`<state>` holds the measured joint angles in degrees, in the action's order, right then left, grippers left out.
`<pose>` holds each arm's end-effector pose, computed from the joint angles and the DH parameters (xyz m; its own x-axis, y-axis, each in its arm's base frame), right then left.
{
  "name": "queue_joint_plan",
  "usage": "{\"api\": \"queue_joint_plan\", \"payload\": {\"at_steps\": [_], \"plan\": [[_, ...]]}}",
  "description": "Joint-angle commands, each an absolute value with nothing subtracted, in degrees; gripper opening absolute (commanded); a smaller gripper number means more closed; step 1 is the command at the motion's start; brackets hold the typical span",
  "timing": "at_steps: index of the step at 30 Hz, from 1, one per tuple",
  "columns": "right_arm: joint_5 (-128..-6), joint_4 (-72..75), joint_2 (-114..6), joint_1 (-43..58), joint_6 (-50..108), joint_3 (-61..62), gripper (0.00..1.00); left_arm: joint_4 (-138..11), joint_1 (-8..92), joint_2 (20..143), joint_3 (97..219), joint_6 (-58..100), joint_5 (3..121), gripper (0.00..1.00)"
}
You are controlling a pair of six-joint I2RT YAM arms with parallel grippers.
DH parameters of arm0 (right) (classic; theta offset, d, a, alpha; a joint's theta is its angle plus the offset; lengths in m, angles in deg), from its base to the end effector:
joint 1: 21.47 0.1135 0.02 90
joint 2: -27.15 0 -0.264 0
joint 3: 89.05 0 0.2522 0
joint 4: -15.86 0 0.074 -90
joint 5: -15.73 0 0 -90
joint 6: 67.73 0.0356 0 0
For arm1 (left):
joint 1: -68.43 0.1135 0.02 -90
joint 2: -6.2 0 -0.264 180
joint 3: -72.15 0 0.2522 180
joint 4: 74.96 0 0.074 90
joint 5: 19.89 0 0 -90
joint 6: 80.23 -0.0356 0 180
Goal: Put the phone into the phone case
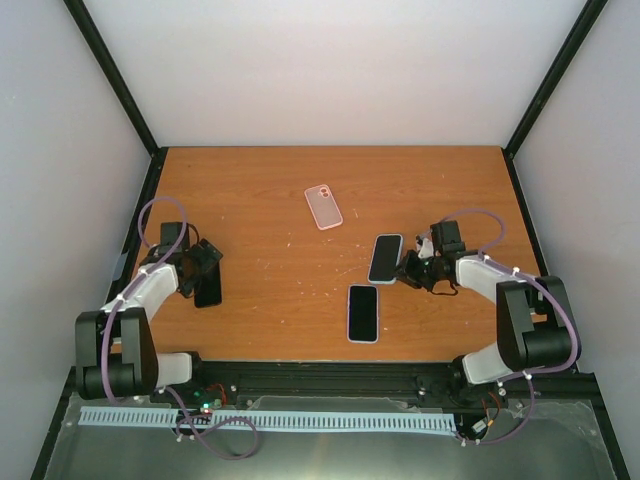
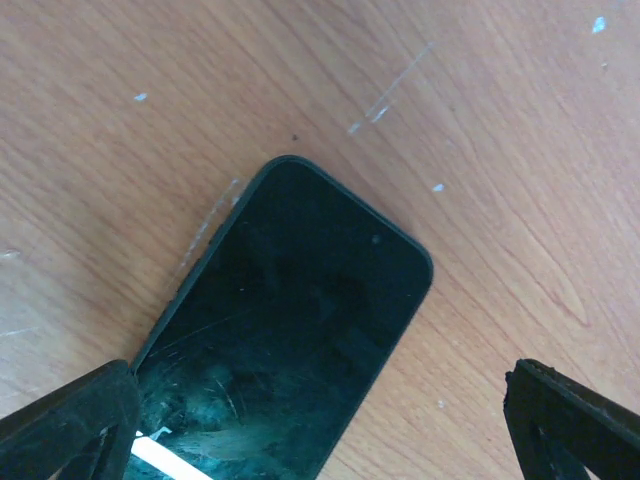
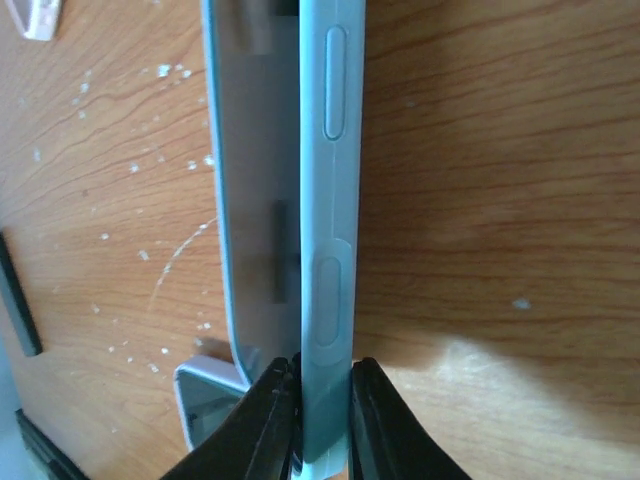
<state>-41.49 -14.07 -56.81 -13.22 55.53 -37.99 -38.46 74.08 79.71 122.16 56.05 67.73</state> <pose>0.2461 0.0552 0.1466 -0.9366 0.3301 -0.1177 0.1774 0.7361 0.6532 0.2302 0.0213 0.1712 -0.5395 -0.7790 -0.3196 -0.6766 0.6270 -0.3862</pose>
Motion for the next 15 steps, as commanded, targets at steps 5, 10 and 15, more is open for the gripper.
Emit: {"api": "queue_joint_plan", "payload": {"at_steps": [5, 10, 15], "plan": [[-49.35, -14.92, -57.37, -14.66, 54.61, -36.54, 0.26, -39.95, 74.83, 82.61, 121.41, 57.16, 72.95, 1.00], [-48.09, -15.30, -55.58, -14.71, 55.74, -35.86, 0.51, -41.70, 74.89, 82.79, 120.10, 57.70, 75.58, 0.99], [-47.58, -15.14, -54.30, -14.71, 56.22, -34.83, 0.69, -42.49, 75.11, 85.58, 120.84, 56.34, 75.30, 0.99]]}}
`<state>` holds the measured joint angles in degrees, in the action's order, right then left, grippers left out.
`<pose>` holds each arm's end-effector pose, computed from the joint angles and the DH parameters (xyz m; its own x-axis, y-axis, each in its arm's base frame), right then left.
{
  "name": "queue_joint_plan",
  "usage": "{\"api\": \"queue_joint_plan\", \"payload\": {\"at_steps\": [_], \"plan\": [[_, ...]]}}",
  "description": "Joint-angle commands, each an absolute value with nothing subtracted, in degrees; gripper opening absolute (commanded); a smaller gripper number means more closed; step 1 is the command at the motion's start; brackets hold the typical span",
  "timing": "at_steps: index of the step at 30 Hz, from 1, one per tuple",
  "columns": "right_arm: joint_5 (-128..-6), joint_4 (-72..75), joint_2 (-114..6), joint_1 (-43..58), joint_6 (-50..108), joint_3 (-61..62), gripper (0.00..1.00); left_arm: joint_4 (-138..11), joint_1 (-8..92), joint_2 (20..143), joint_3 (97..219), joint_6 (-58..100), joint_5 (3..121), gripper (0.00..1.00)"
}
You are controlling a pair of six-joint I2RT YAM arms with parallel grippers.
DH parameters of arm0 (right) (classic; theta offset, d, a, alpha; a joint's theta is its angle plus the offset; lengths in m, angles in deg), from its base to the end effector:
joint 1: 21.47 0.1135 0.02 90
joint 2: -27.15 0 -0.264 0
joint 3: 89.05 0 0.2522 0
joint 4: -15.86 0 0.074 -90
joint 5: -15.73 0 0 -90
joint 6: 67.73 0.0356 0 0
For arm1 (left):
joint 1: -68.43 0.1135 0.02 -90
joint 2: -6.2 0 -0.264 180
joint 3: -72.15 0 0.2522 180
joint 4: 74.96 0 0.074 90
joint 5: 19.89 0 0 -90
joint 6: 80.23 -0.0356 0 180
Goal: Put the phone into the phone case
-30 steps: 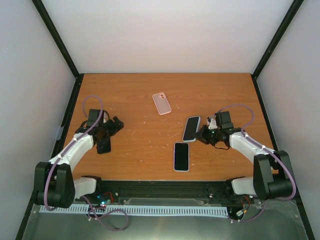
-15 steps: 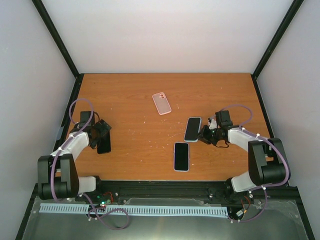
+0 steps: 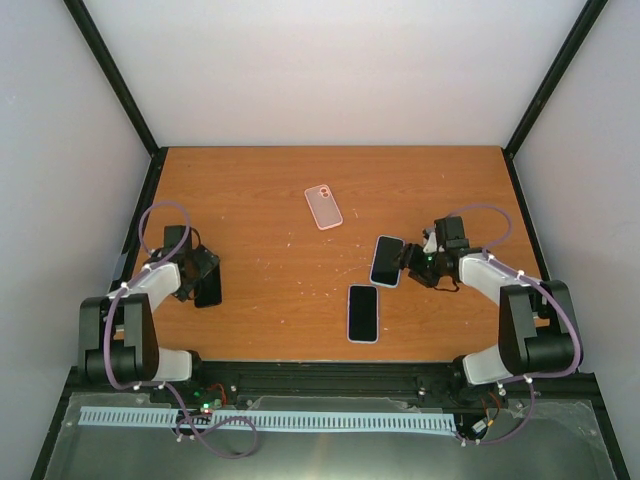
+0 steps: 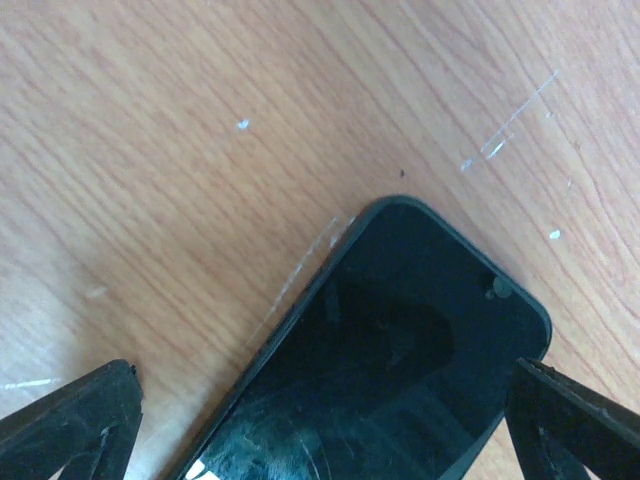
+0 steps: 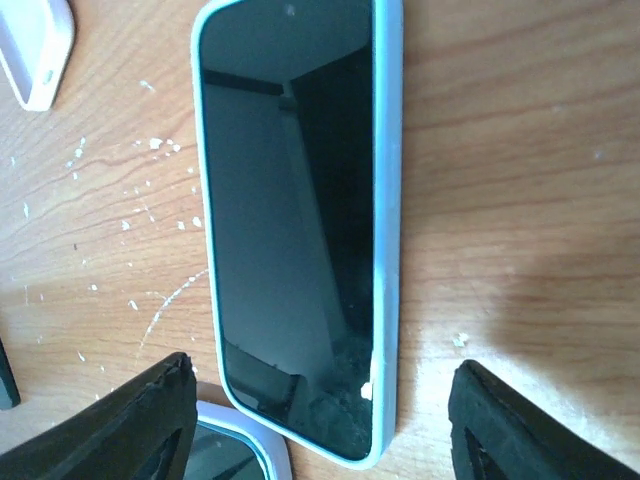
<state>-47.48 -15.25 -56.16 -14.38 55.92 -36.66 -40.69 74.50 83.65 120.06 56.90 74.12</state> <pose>0.2513 0.0474 0.1527 -0.9069 0.3857 -0.1698 0.2193 0.7761 0.5913 0.2288 0.0268 0.1486 -0.5073 -0.7892 -0.3463 -0.7466 0.6031 -0.2808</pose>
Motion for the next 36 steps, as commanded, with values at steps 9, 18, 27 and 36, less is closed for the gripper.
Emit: {"api": "queue_joint_plan", "payload": {"at_steps": [9, 18, 27, 36], "plan": [[-48.58, -15.44, -56.28, -14.71, 56.49, -31.08, 0.81, -44.45, 75.11, 87.45, 120.07, 55.53, 71.36, 1.00], [-49.92, -12.67, -57.51, -11.14, 57.34, -27.78, 0.75, -45.75, 75.11, 86.52, 117.32, 57.70, 61.85, 0.99], [-57.76, -9.75, -65.57, -2.50, 55.18, -18.68, 0.63, -48.29, 74.24, 85.42, 114.74, 61.19, 52.66, 0.99], [-65.72, -12.13, -80.08, 3.50, 48.96, -4.34, 0.52, -46.09, 73.18, 83.67, 115.87, 64.66, 54.65, 0.99]]}}
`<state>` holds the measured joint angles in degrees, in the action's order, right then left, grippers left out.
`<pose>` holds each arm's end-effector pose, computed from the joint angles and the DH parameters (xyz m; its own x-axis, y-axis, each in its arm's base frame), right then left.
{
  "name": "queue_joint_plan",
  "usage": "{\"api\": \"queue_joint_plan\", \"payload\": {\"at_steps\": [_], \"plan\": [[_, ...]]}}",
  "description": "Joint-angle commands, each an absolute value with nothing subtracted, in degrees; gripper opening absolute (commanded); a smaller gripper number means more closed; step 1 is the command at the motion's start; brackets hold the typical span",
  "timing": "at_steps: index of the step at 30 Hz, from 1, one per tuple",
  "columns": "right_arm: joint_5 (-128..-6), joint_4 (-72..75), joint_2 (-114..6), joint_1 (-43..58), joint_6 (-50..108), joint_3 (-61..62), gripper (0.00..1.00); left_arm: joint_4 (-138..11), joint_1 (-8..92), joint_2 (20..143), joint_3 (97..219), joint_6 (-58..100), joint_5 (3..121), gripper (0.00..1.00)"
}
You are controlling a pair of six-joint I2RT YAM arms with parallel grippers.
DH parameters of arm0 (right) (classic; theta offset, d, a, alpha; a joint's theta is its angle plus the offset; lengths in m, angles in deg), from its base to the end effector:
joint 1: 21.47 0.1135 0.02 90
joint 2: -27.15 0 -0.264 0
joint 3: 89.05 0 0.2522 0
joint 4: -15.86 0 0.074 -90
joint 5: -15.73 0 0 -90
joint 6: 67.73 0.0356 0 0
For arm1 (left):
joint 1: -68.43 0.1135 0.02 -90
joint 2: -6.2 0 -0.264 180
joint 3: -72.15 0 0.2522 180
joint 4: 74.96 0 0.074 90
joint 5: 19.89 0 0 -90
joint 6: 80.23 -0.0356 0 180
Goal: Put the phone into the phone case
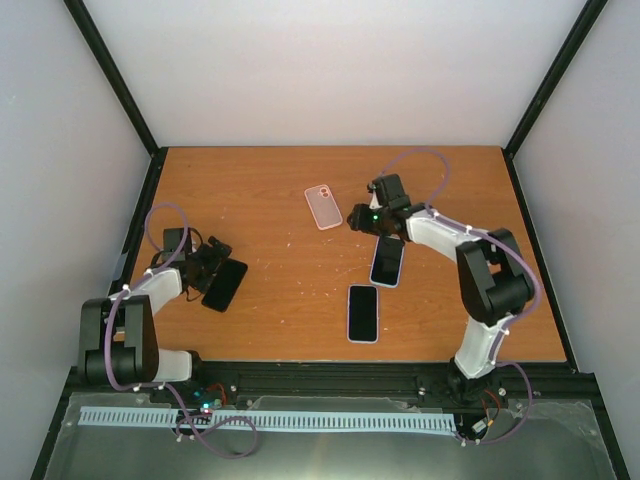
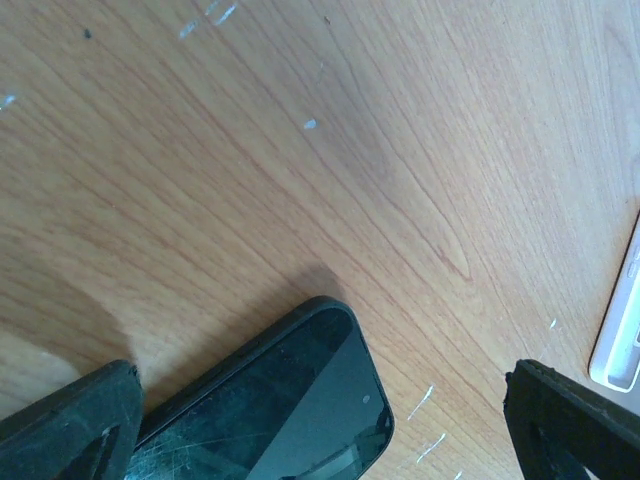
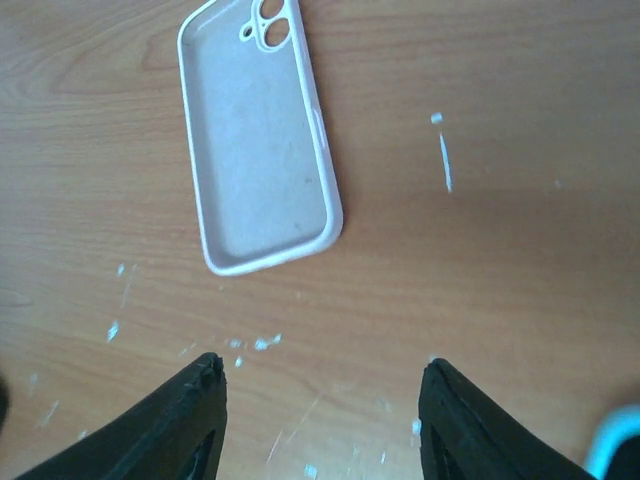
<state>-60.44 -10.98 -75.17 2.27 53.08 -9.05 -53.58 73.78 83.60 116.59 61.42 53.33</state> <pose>0.3450 0.1610 0.1935 -0.8683 0.1614 -0.4690 -0.1039 0.8654 0.4903 0.2370 0.0119 0.1461 -0.5633 -0.8069 -0.1778 -0.5858 0.5418 -0.6027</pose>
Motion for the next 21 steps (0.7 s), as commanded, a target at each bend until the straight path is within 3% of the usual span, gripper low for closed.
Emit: {"api": "queue_joint_plan", "payload": {"at_steps": [1, 11, 21], "plan": [[-66.03, -12.33, -81.49, 3.68, 48.30, -3.27, 0.50, -46.36, 73.18, 83.38, 116.05, 64.12, 55.43, 1.00], [-63.61, -13.72, -91.46, 4.37, 46.76, 5.25, 0.46, -43.13, 73.20, 81.30, 116.99, 60.98, 64.84, 0.99], [-62.80, -17.80, -101.09, 6.06, 47.01, 16.04, 0.41, -44.80, 73.18, 82.58, 114.74, 61.44, 62.05, 0.99]]}}
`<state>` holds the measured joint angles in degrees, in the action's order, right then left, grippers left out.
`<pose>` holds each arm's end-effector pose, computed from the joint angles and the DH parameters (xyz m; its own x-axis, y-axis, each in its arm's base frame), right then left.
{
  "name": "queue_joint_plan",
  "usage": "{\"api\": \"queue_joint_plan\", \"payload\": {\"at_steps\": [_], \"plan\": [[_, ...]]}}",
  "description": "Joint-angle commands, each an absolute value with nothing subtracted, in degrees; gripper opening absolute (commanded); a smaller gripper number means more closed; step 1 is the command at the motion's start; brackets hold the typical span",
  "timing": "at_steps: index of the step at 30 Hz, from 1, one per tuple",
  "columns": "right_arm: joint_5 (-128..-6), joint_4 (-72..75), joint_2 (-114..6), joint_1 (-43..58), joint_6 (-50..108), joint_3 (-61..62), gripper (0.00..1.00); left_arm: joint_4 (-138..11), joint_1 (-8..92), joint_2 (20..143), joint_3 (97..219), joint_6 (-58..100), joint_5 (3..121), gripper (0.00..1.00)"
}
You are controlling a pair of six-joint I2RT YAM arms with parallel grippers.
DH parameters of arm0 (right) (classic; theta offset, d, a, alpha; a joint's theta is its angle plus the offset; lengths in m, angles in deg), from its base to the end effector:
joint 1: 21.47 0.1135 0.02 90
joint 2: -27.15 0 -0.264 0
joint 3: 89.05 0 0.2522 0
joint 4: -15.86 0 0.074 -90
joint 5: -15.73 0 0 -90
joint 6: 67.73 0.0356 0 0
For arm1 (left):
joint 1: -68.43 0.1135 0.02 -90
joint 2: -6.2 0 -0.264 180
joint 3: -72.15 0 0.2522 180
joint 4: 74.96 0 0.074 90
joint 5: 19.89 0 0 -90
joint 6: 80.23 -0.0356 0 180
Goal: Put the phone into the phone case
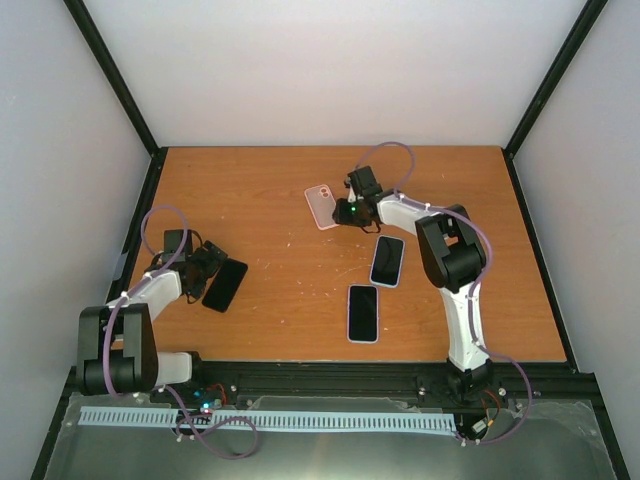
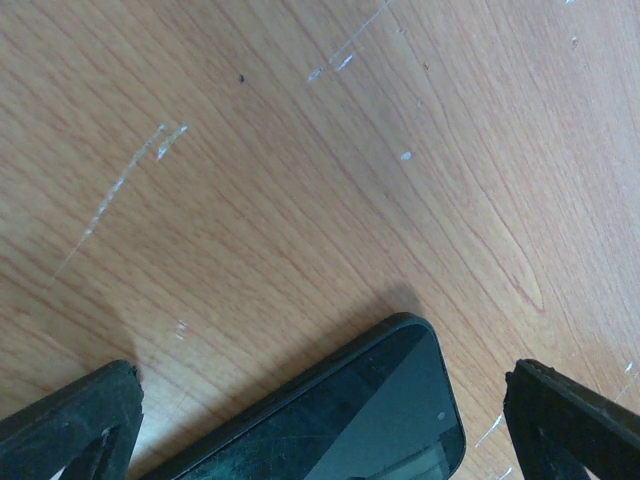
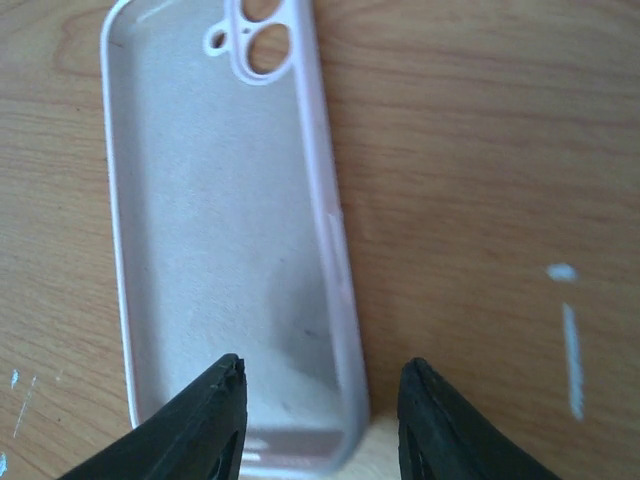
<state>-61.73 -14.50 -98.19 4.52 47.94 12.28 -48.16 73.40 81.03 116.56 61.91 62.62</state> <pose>0.4159 0.2113 0.1378 -0.8930 0.0351 -0.4486 -0.1715 0.8952 0.4114 0.2271 0.0151 0.1487 -0.5018 -0.8294 -0.2458 -0.6709 0.5525 -0.4947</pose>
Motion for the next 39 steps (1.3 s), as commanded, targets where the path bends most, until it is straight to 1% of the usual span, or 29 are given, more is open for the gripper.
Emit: {"api": "queue_joint_plan", "payload": {"at_steps": [1, 6, 11, 14, 20, 24, 28, 30, 34, 39], "plan": [[-63.27, -17.97, -101.37, 6.07, 47.05, 16.26, 0.39, -44.49, 73.18, 82.87, 114.74, 61.57, 60.87, 1.00], [-66.27, -19.79, -100.47, 6.69, 46.22, 16.05, 0.26, -40.58, 73.09, 84.89, 115.31, 61.18, 56.22, 0.99], [-67.02, -21.26, -98.04, 8.01, 45.94, 13.97, 0.10, -40.07, 71.68, 80.91, 113.25, 63.50, 52.42, 0.99], [-67.26, -21.43, -95.48, 9.00, 47.19, 10.72, 0.05, -39.71, 69.78, 77.91, 112.69, 65.55, 50.75, 1.00], [-67.76, -20.91, -89.61, 12.60, 51.10, 1.32, 0.04, -38.65, 67.64, 76.18, 112.33, 68.05, 48.97, 0.99], [-69.61, -22.04, -85.17, 15.10, 55.08, -4.54, 0.04, -38.62, 67.64, 72.63, 112.09, 69.86, 52.15, 0.99], [-68.74, -19.94, -79.65, 17.86, 60.02, -11.26, 0.04, -38.74, 67.57, 71.77, 113.04, 64.66, 56.31, 0.99], [-68.98, -20.03, -77.50, 19.58, 61.67, -13.40, 0.05, -36.66, 67.28, 72.69, 114.16, 62.40, 58.44, 0.99], [-69.18, -19.43, -74.21, 22.91, 65.00, -17.14, 0.05, -36.70, 64.90, 73.61, 114.71, 58.89, 58.08, 0.99], [-69.90, -18.75, -72.15, 27.28, 68.07, -19.75, 0.06, -38.13, 61.09, 74.16, 113.22, 61.11, 59.91, 0.98]]}}
